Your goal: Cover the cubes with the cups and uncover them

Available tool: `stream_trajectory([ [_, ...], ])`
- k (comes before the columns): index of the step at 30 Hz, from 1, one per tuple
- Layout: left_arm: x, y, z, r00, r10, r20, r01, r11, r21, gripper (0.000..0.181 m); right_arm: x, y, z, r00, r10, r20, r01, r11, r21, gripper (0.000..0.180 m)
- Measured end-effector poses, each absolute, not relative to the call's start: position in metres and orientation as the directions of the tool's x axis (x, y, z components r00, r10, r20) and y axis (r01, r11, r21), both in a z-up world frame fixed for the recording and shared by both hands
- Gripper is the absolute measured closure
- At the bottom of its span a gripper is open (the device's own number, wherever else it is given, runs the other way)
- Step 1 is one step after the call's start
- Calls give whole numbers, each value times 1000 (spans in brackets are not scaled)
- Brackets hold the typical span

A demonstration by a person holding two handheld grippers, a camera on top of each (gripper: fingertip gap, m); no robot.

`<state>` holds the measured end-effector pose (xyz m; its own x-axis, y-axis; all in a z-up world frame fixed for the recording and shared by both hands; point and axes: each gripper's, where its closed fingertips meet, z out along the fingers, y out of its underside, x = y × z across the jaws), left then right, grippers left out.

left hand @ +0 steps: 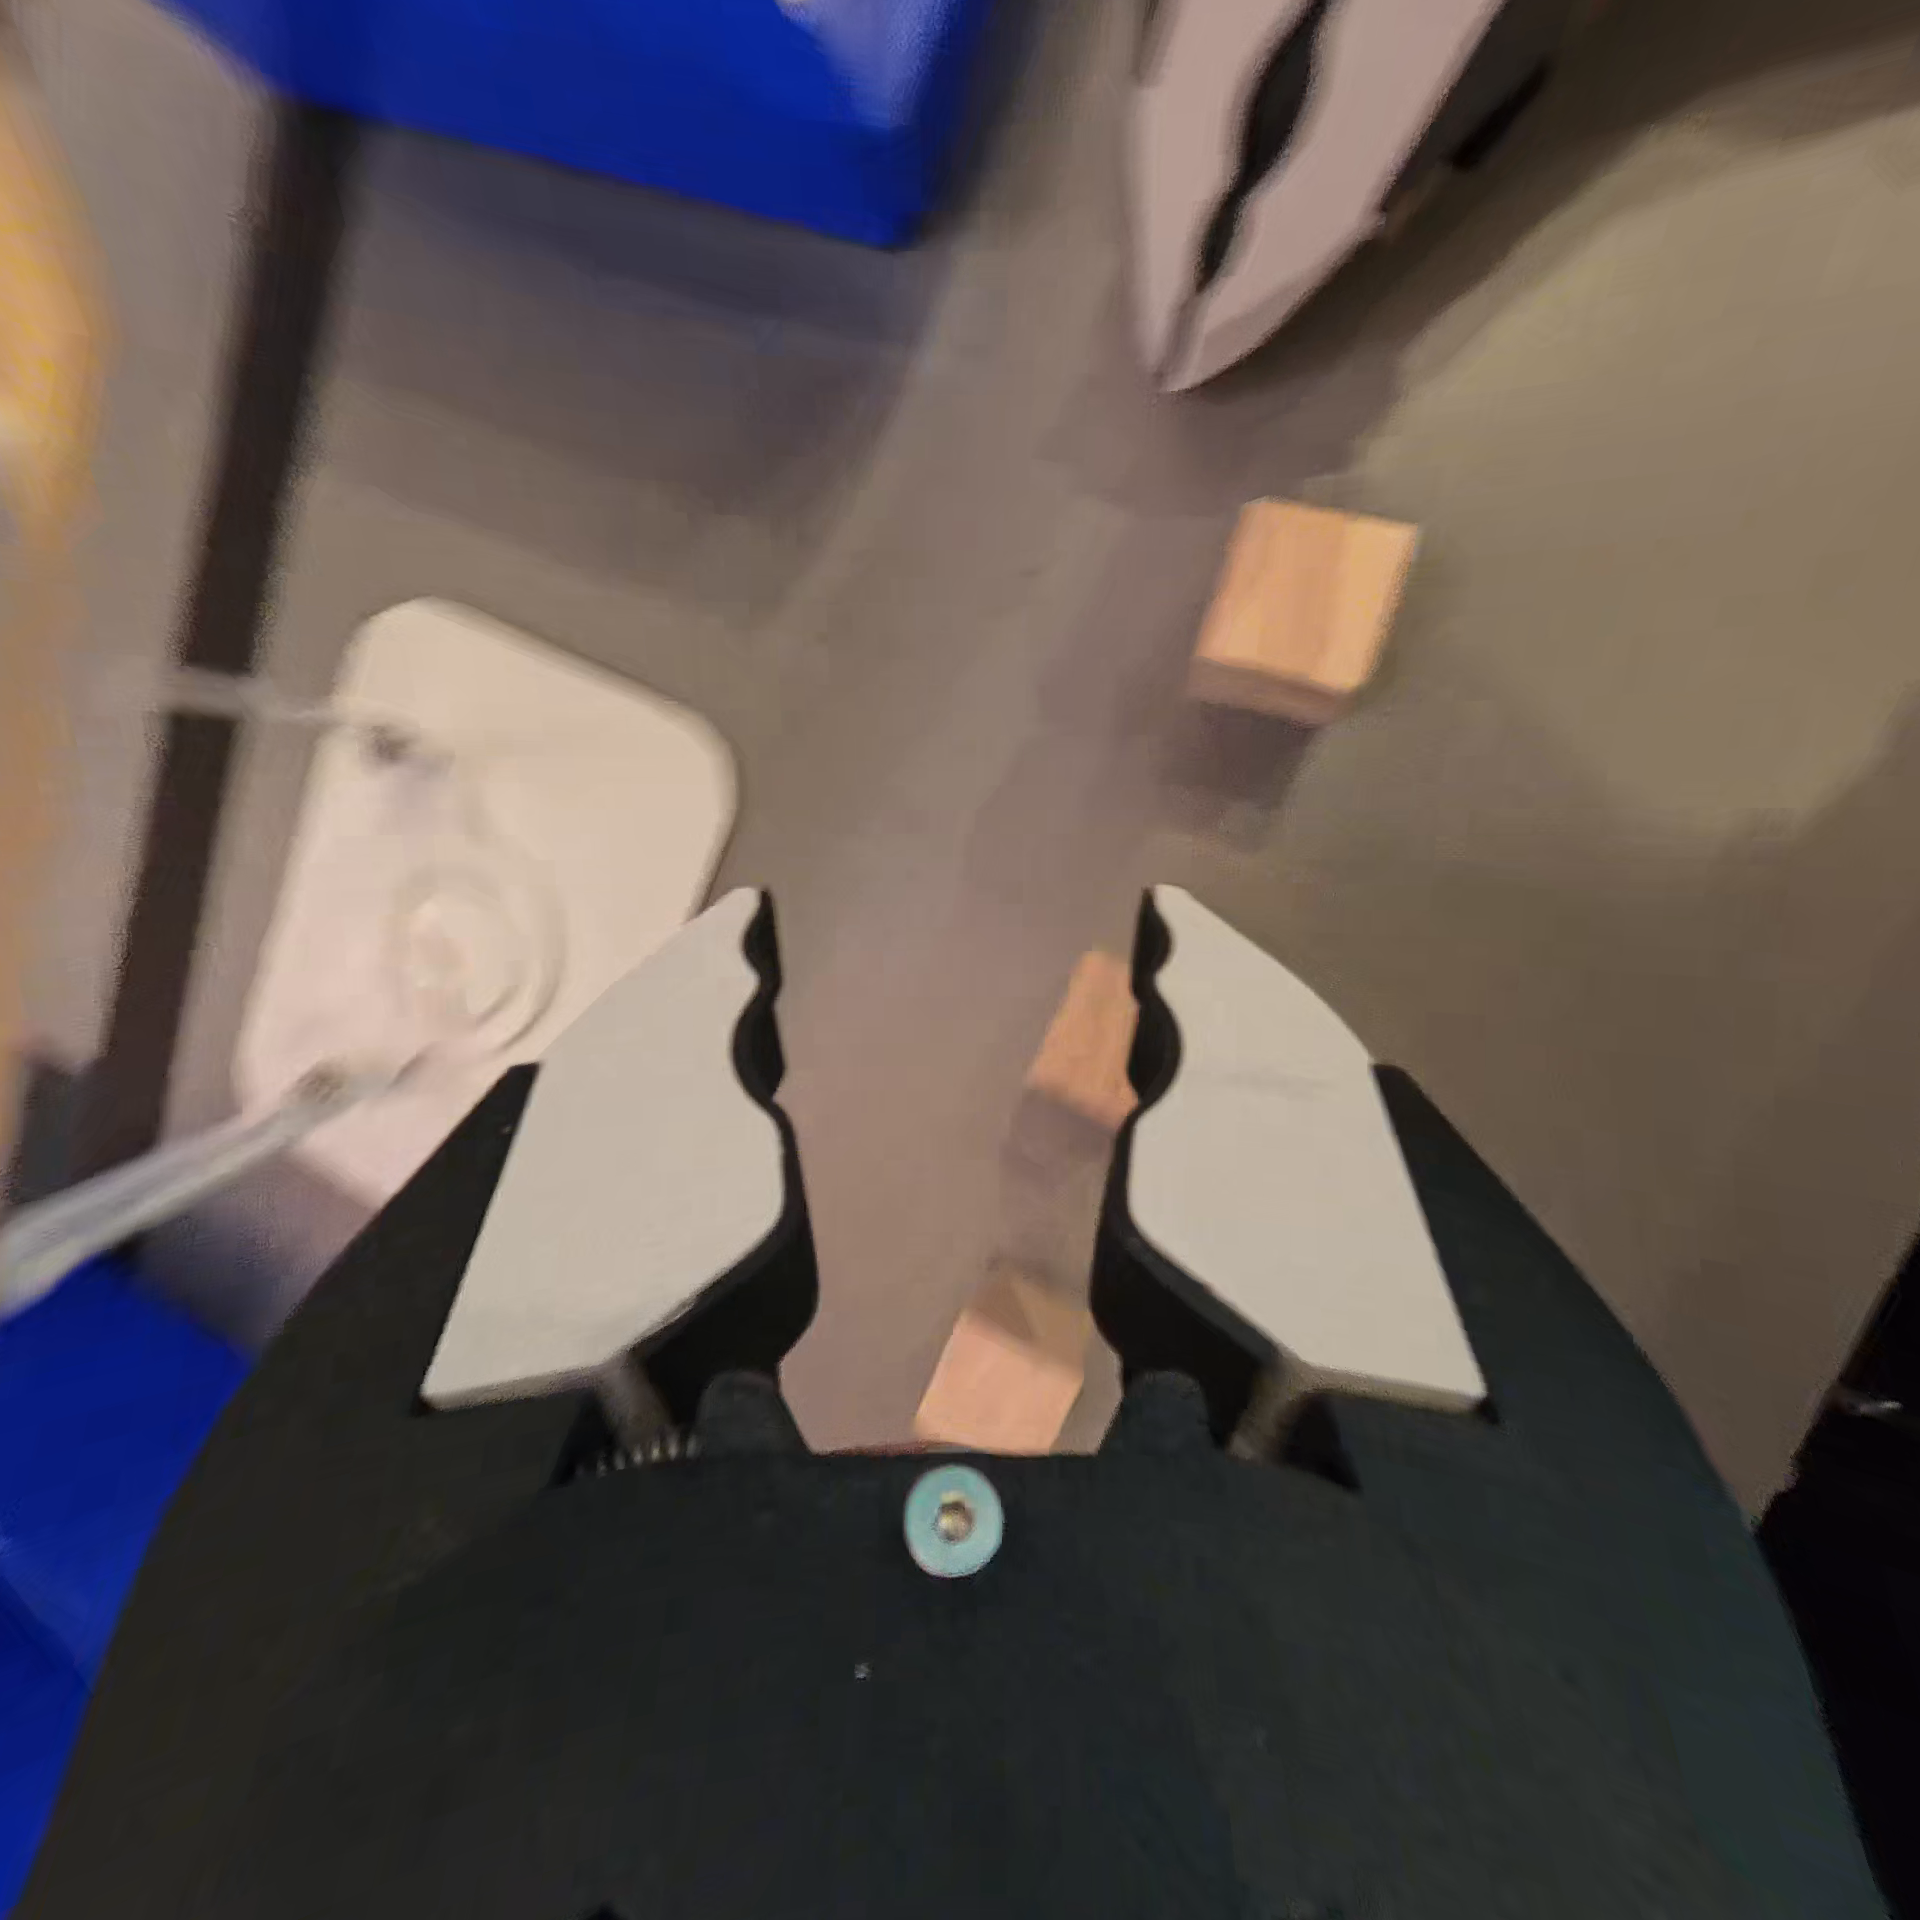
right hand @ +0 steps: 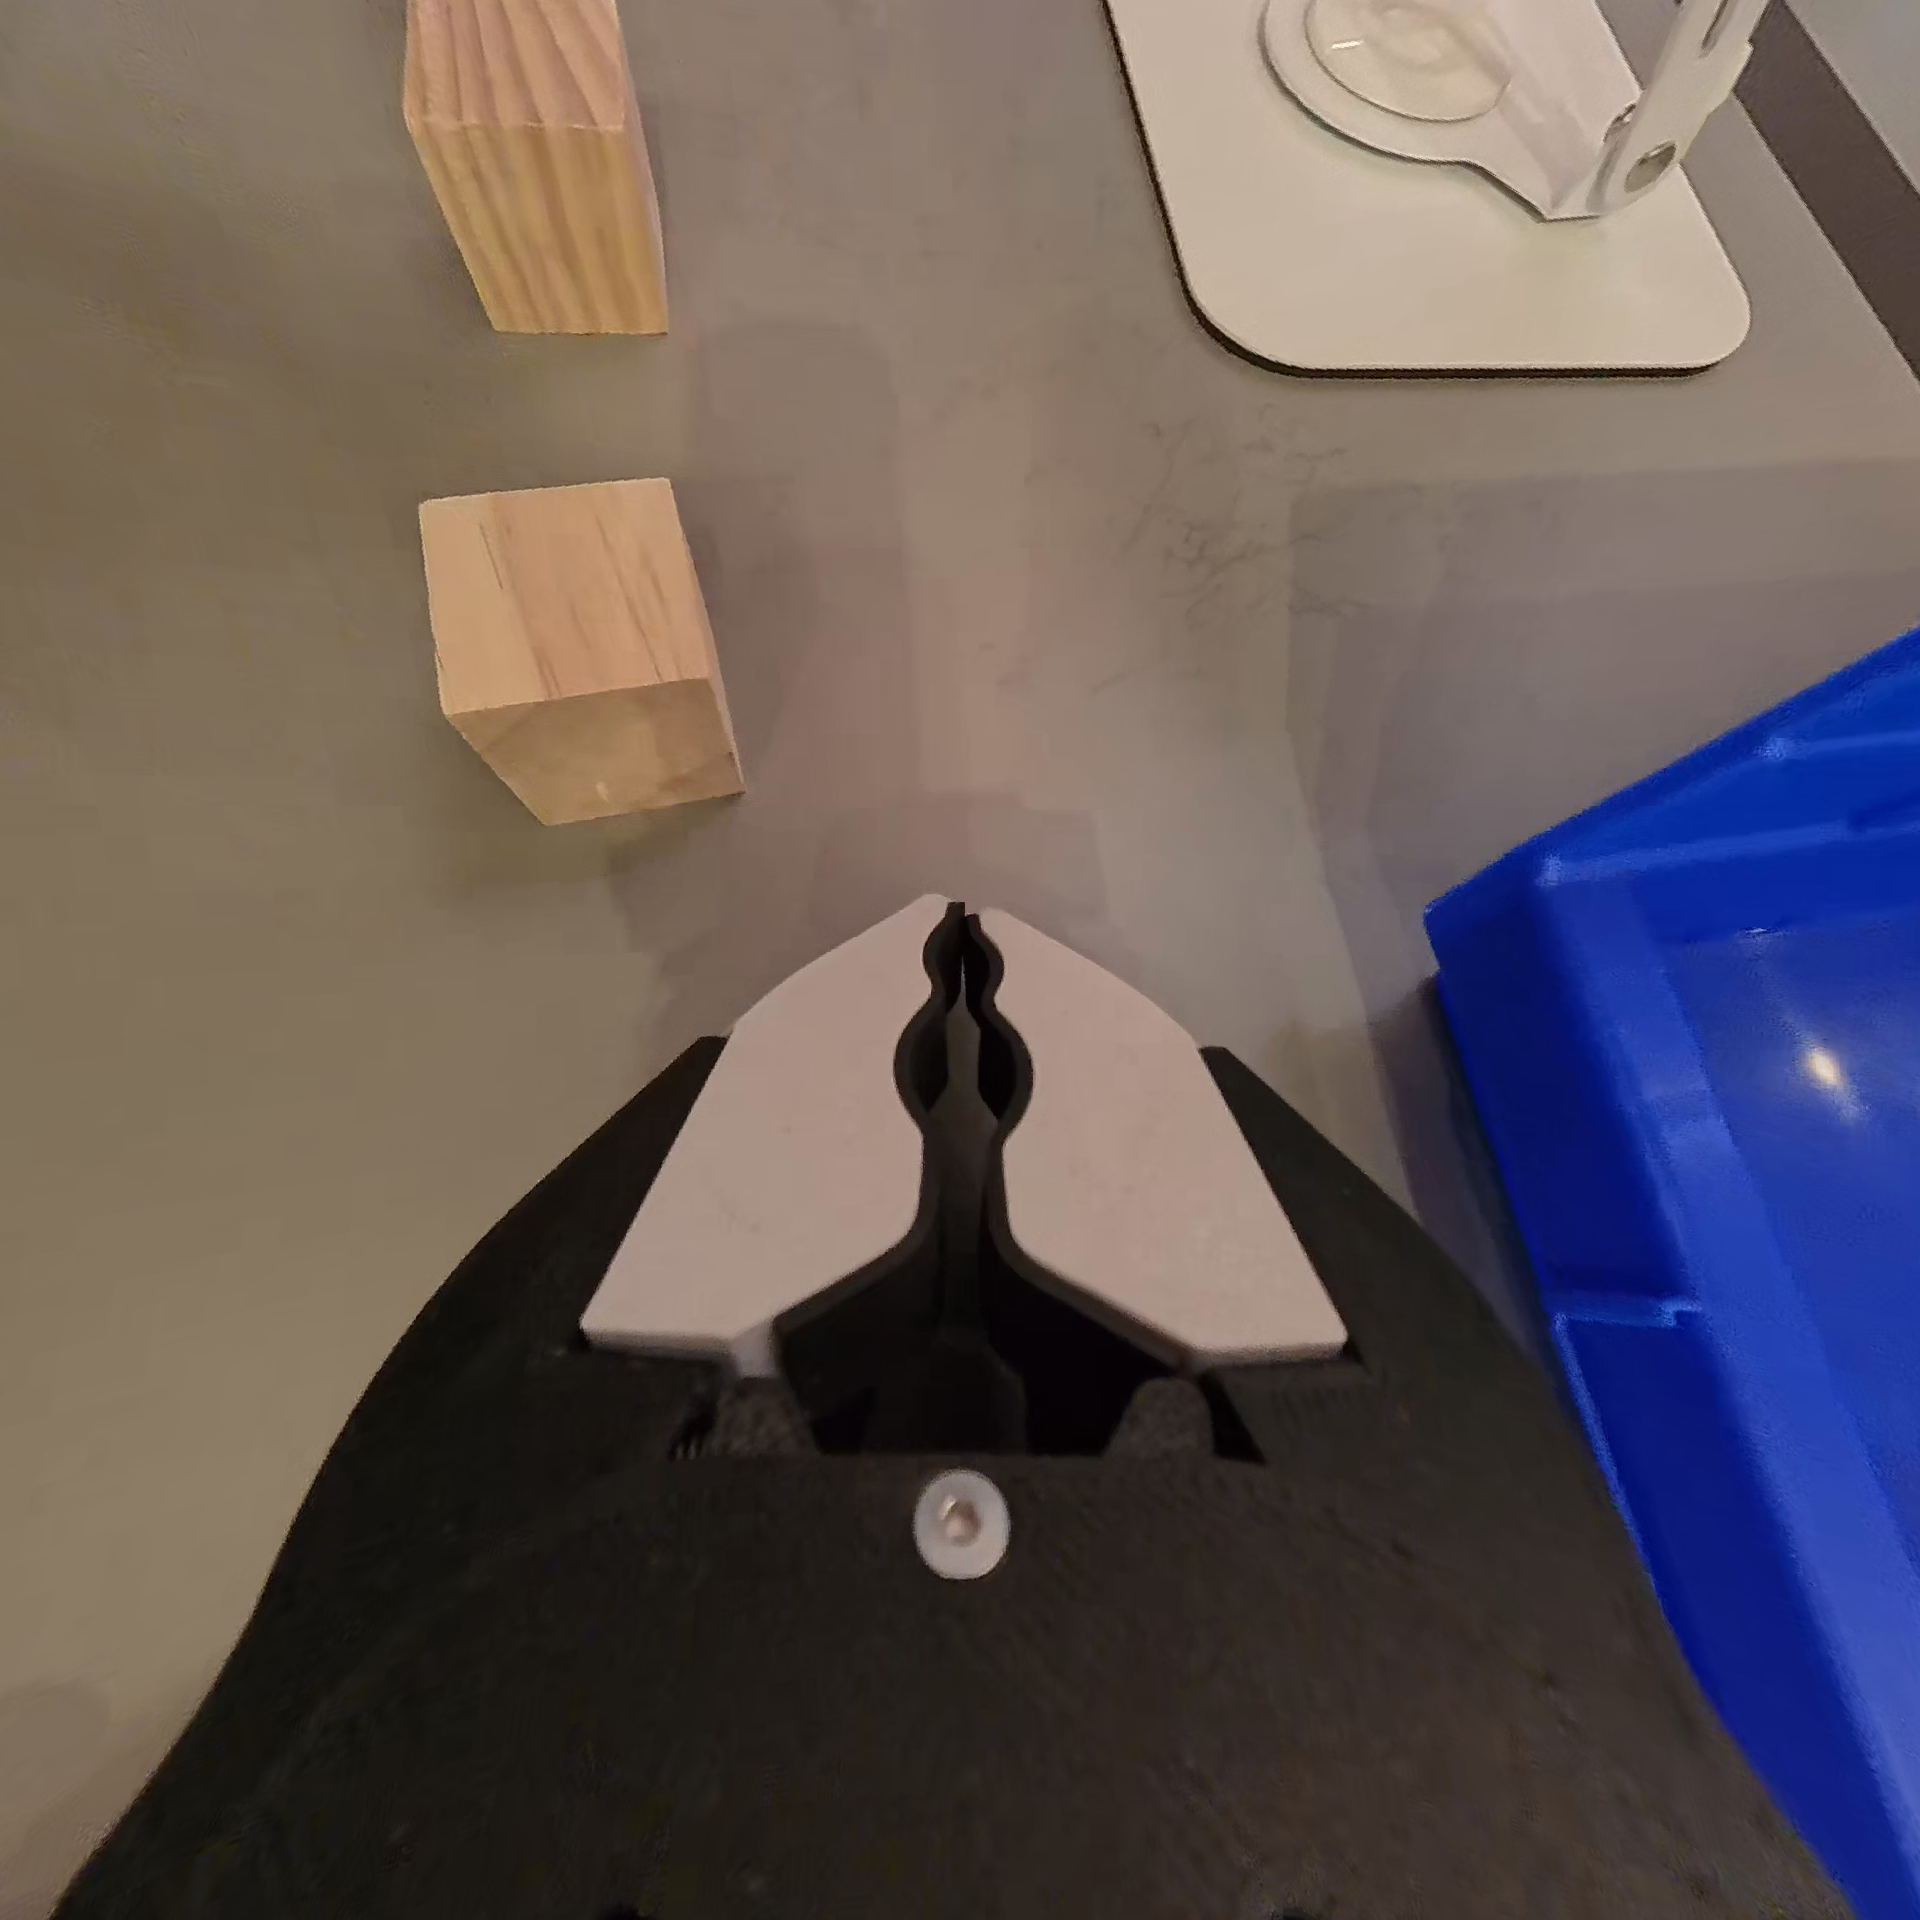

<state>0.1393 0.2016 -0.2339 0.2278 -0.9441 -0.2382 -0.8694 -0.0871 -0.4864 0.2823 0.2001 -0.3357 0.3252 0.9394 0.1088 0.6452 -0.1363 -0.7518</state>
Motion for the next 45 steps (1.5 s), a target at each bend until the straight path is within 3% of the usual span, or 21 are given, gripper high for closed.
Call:
stream_trajectory([
  [1, 115, 212, -219, 287, -920, -269, -847, -112, -520, 128, 283, 201, -335, 330, 938, 110, 642, -137, -754, 179],
  [4, 33, 232, -192, 444, -844, -300, -776, -195, -600, 175, 286, 204, -334, 343, 932, 118, 637, -139, -758, 179],
  [5, 4, 239, -190, 504, -808, -305, -753, -239, -613, 180, 288, 205, -334, 350, 929, 120, 634, -141, -760, 179],
  [11, -135, 256, -212, 739, -581, -340, -605, -351, -715, 181, 298, 215, -331, 408, 902, 142, 618, -159, -770, 180],
  [17, -207, 272, -253, 820, -473, -322, -527, -404, -748, 181, 308, 226, -329, 463, 865, 193, 618, -160, -770, 180],
  [27, -239, 300, -298, 909, -403, -108, -287, -416, -863, 181, 322, 240, -335, 514, 799, 312, 677, -154, -720, 180],
  [41, -253, 321, -300, 907, -380, -181, -327, -367, -871, 181, 327, 247, -334, 536, 764, 359, 689, -149, -709, 180],
  [45, -263, 320, -275, 917, -331, -224, -327, -298, -897, 181, 326, 246, -334, 527, 770, 361, 691, -140, -709, 180],
])
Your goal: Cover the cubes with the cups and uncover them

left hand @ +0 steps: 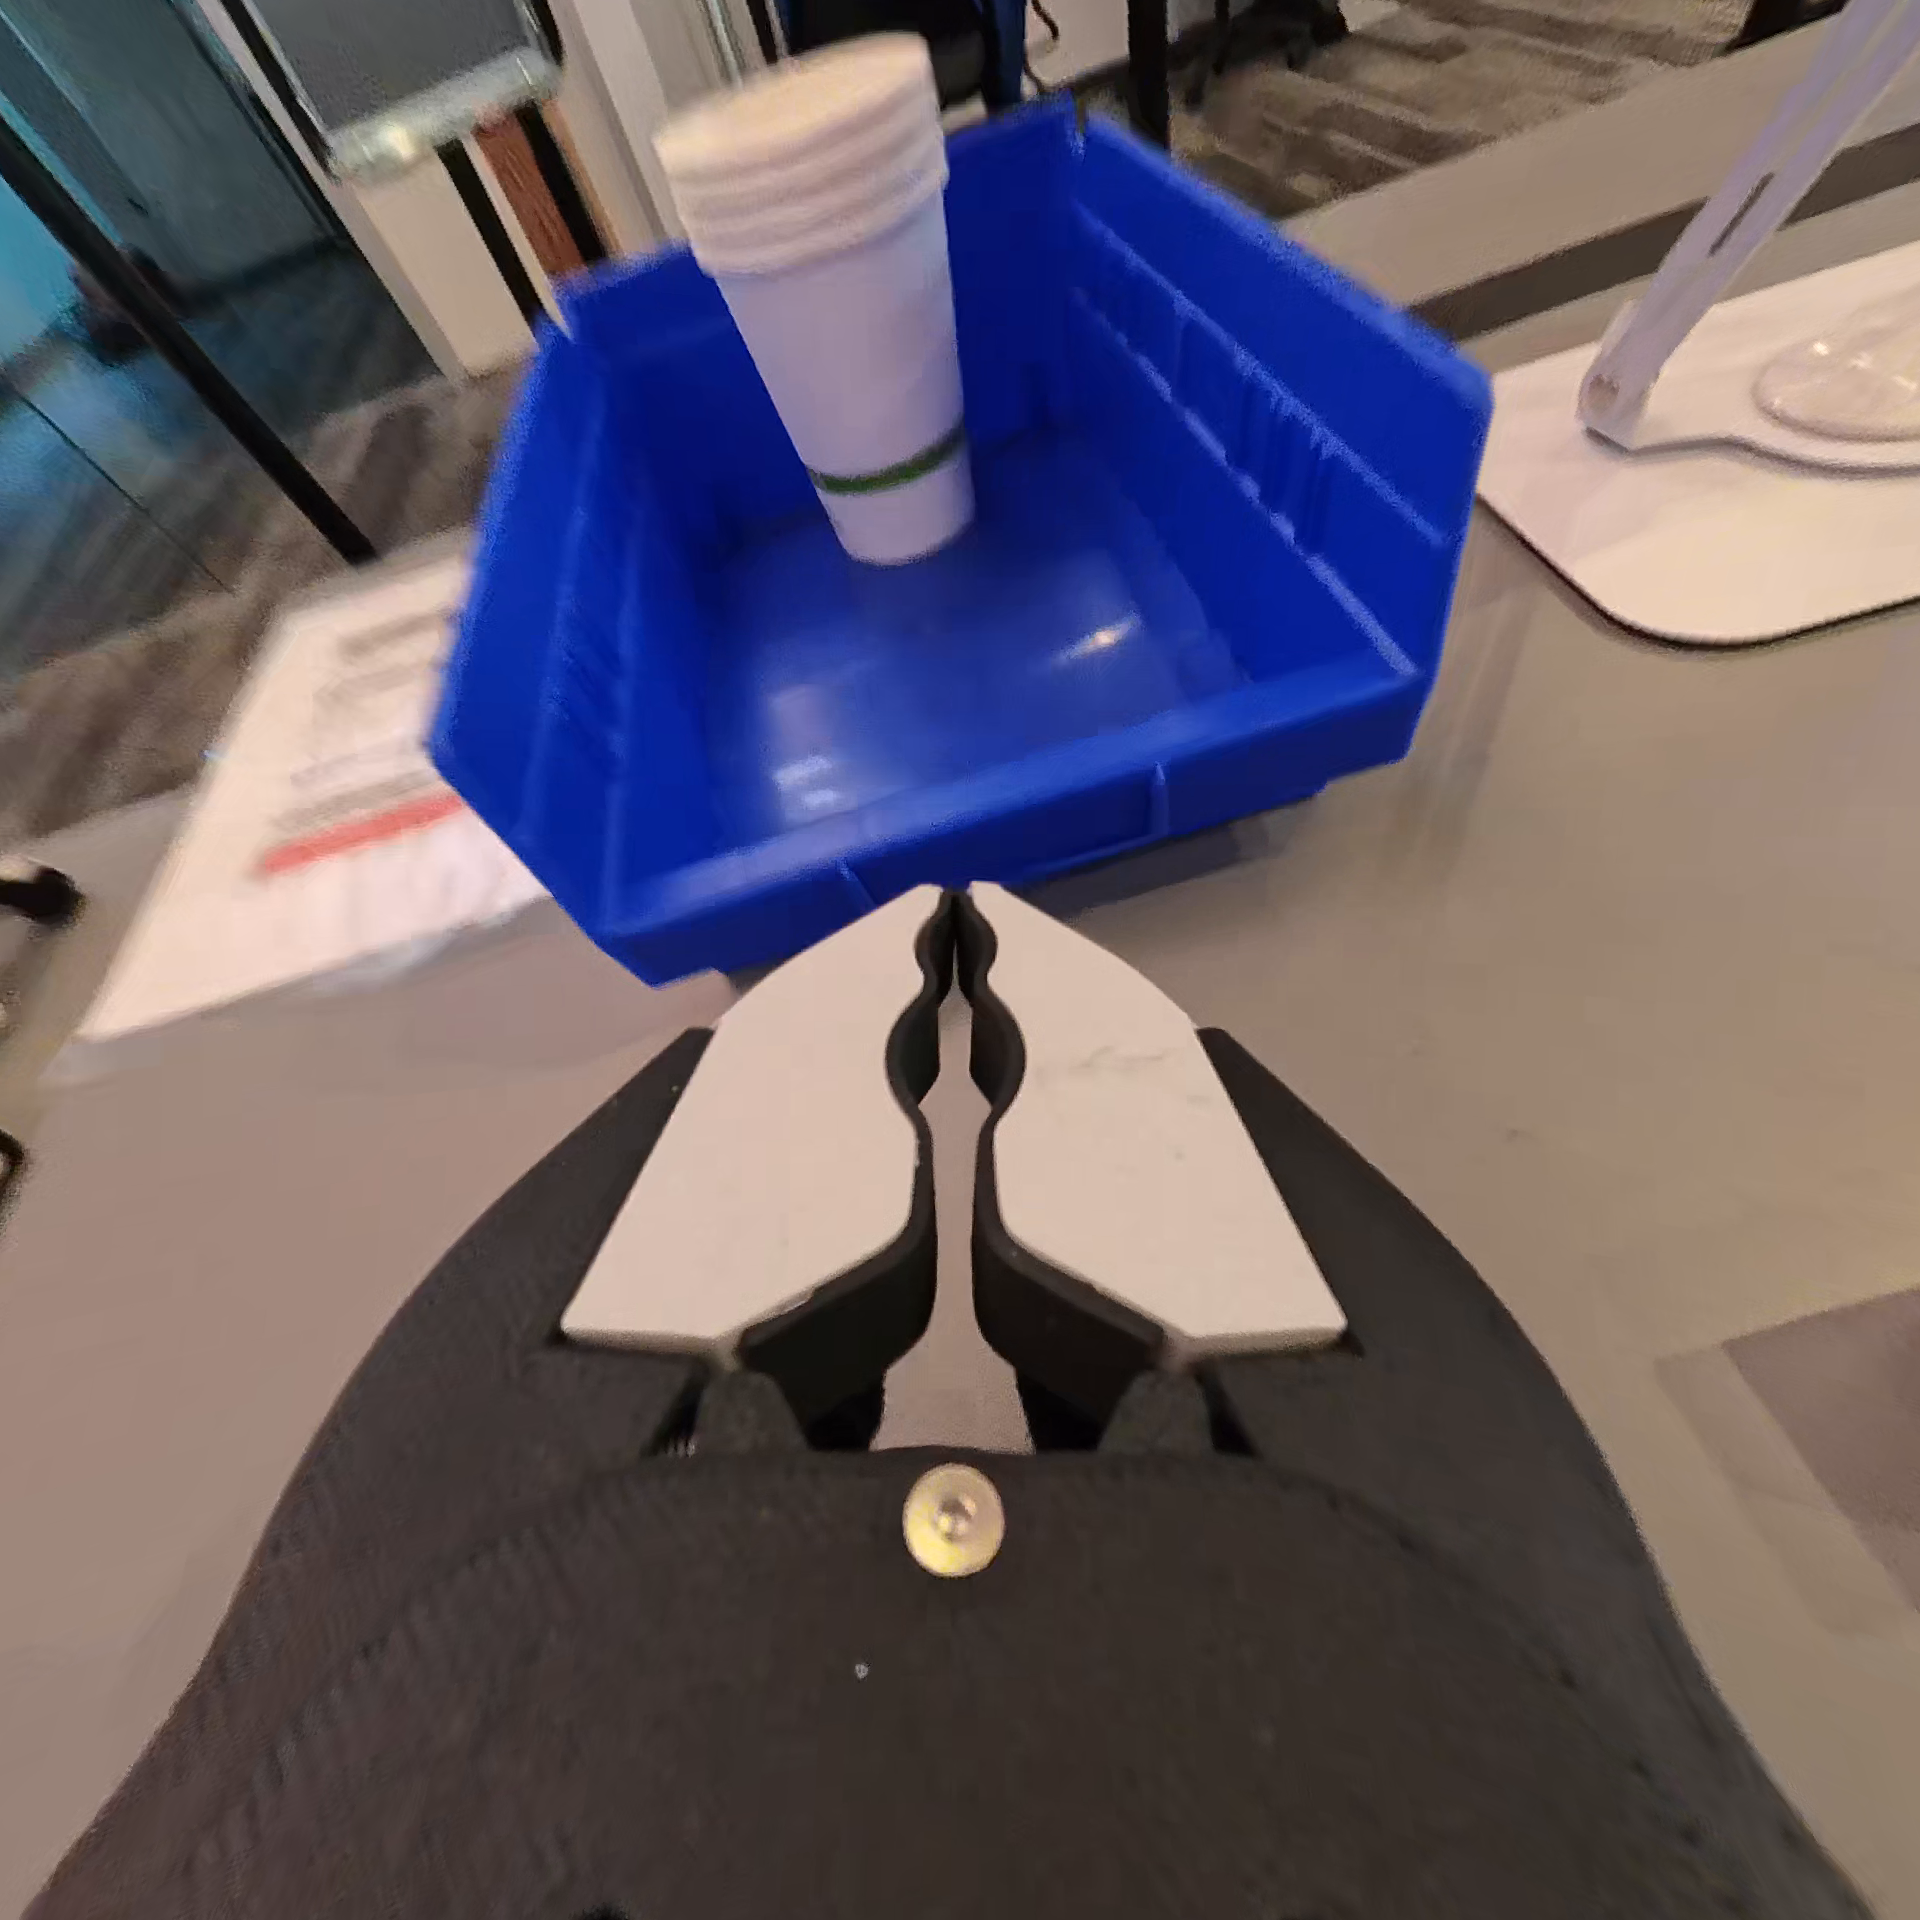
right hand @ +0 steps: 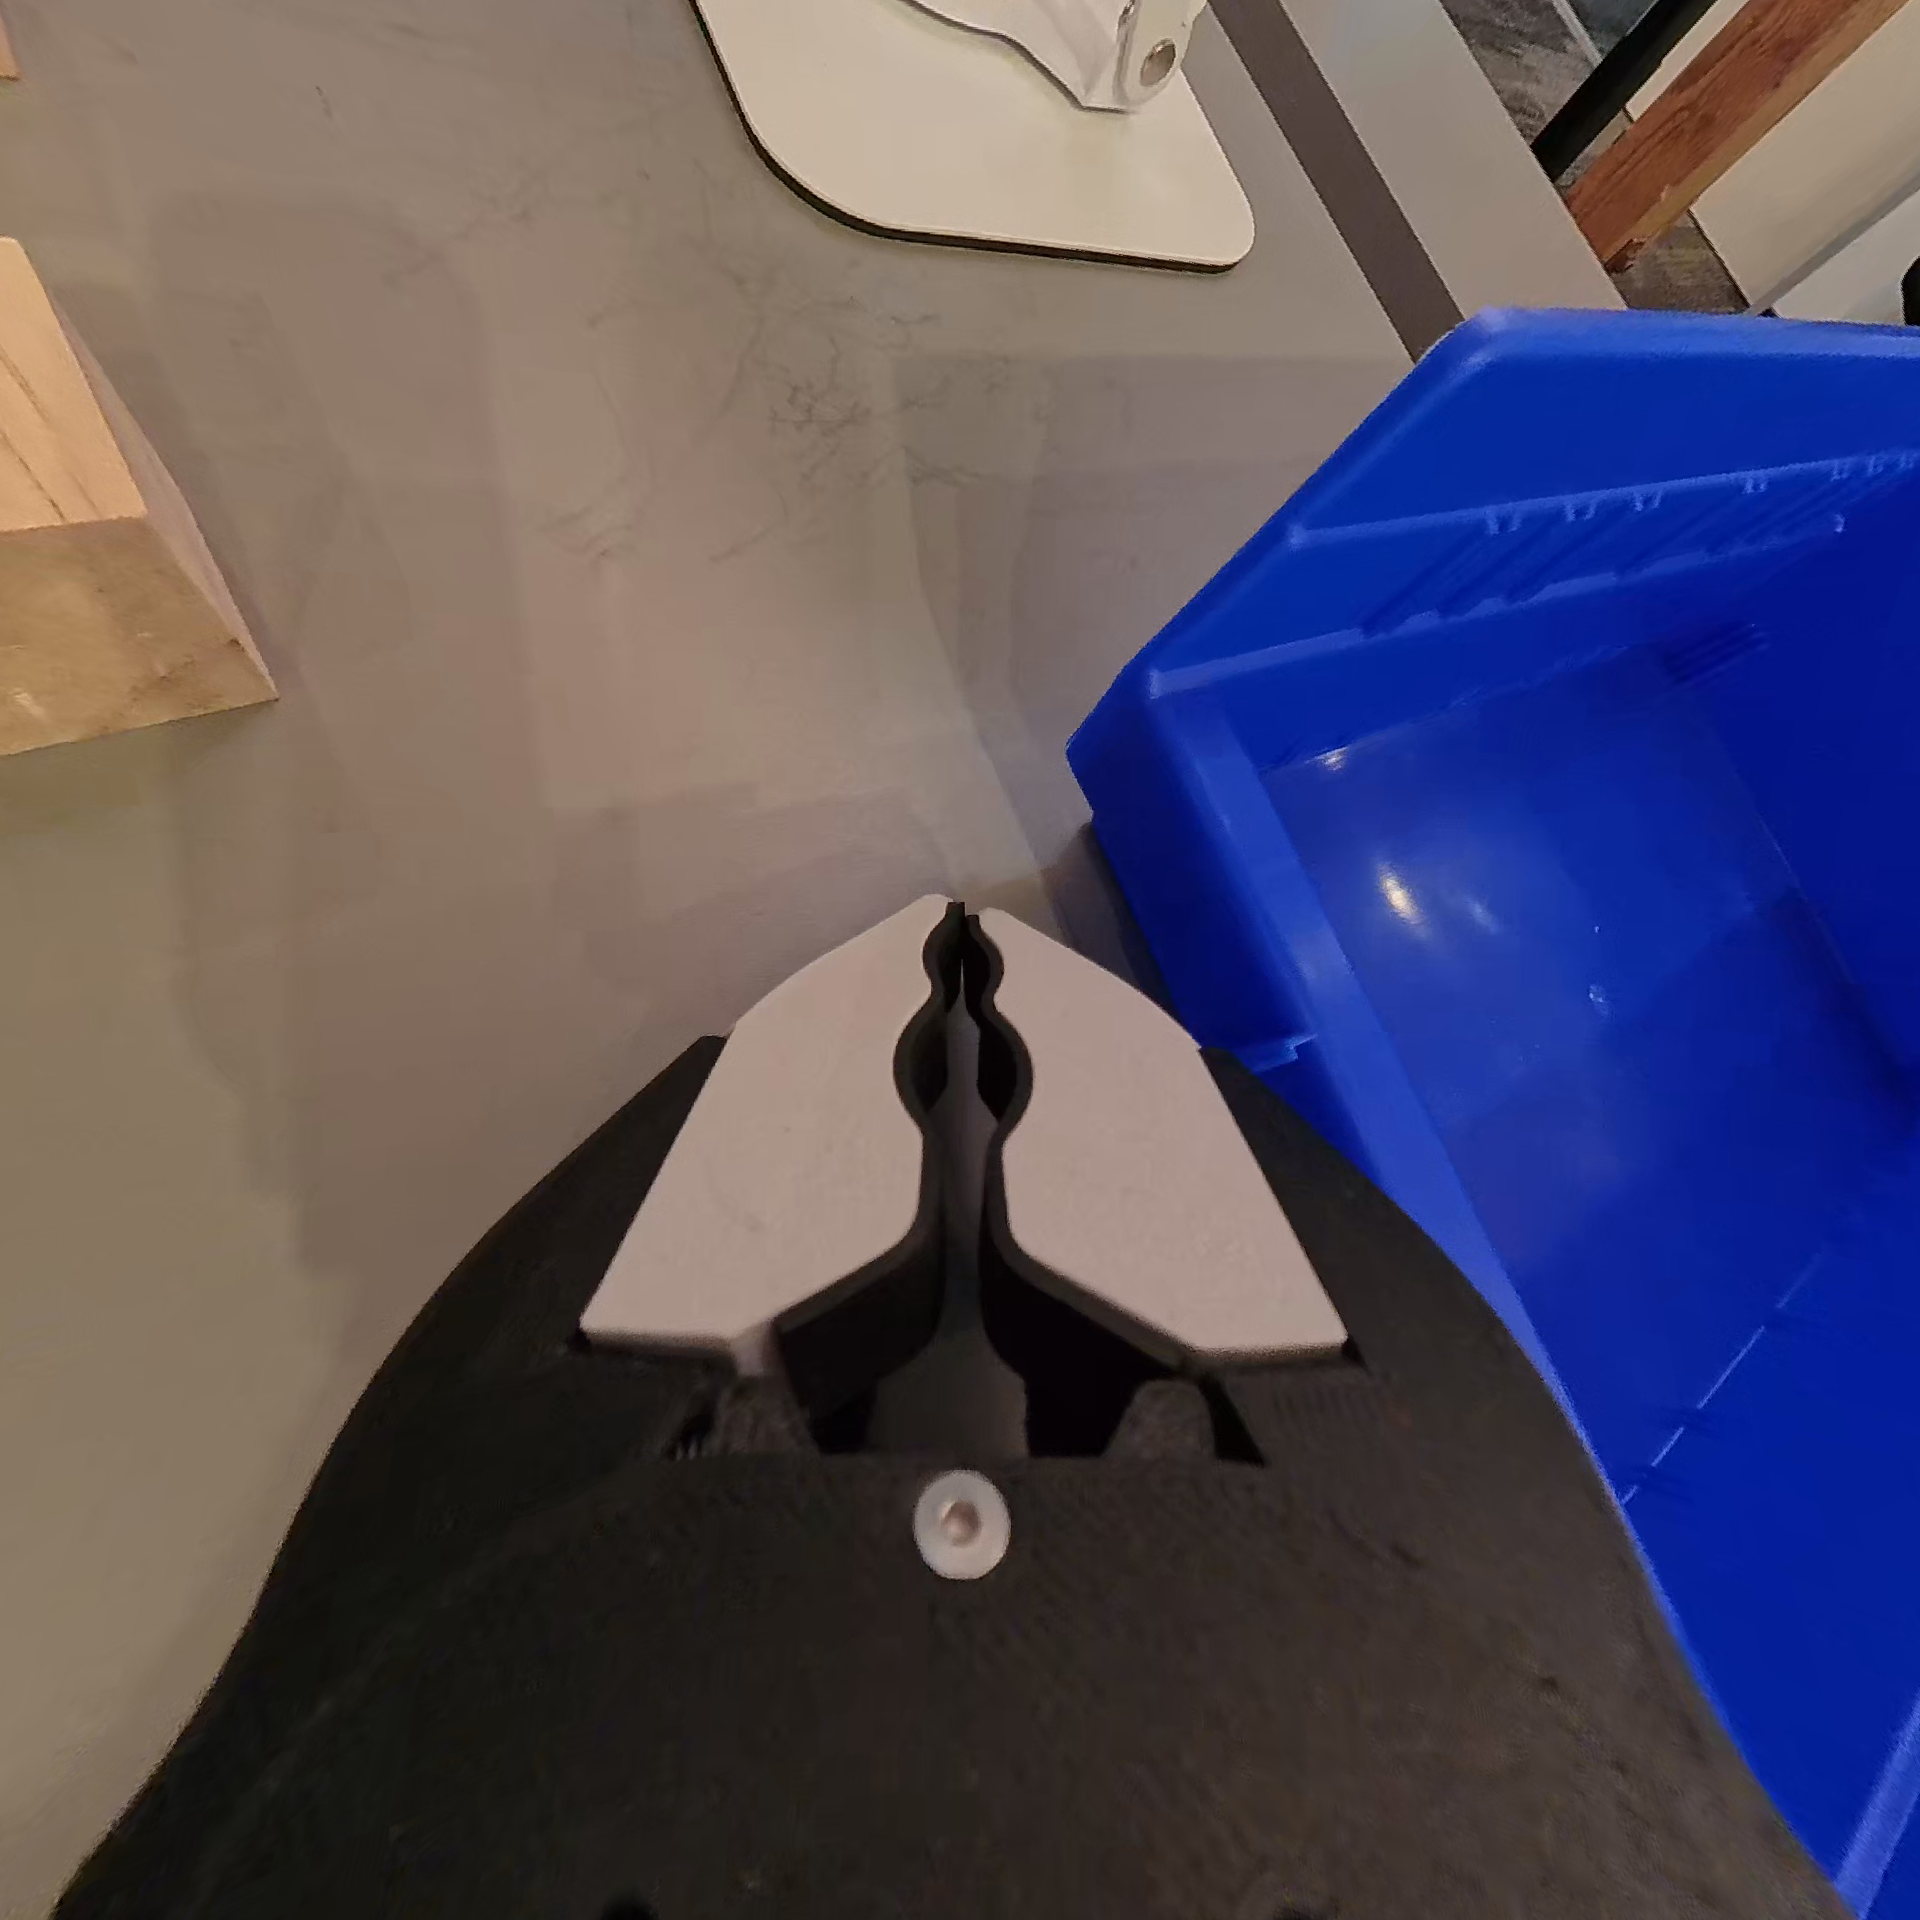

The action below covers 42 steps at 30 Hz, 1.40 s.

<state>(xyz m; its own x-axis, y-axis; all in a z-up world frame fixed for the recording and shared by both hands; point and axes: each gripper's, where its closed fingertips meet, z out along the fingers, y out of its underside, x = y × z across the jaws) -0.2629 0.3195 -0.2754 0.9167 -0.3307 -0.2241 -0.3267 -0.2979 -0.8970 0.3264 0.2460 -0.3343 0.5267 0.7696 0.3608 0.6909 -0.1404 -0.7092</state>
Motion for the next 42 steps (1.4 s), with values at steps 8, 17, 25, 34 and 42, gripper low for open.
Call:
stream_trajectory([
  [8, -219, 374, -167, 707, -352, -614, -658, -10, -753, 170, 326, 245, -334, 524, 772, 359, 691, -139, -710, 180],
  [17, -198, 486, -167, 289, -419, -861, -934, 76, -350, 161, 326, 246, -334, 529, 770, 358, 689, -143, -710, 179],
  [25, -210, 520, -190, 187, -443, -877, -965, 83, -248, 161, 327, 247, -335, 533, 768, 355, 688, -149, -711, 180],
  [34, -209, 534, -199, 120, -415, -902, -979, 99, -176, 164, 327, 247, -335, 534, 769, 352, 686, -152, -711, 180],
  [42, -211, 540, -208, 41, -411, -910, -990, 108, -93, 164, 327, 247, -335, 535, 770, 349, 686, -153, -712, 180],
])
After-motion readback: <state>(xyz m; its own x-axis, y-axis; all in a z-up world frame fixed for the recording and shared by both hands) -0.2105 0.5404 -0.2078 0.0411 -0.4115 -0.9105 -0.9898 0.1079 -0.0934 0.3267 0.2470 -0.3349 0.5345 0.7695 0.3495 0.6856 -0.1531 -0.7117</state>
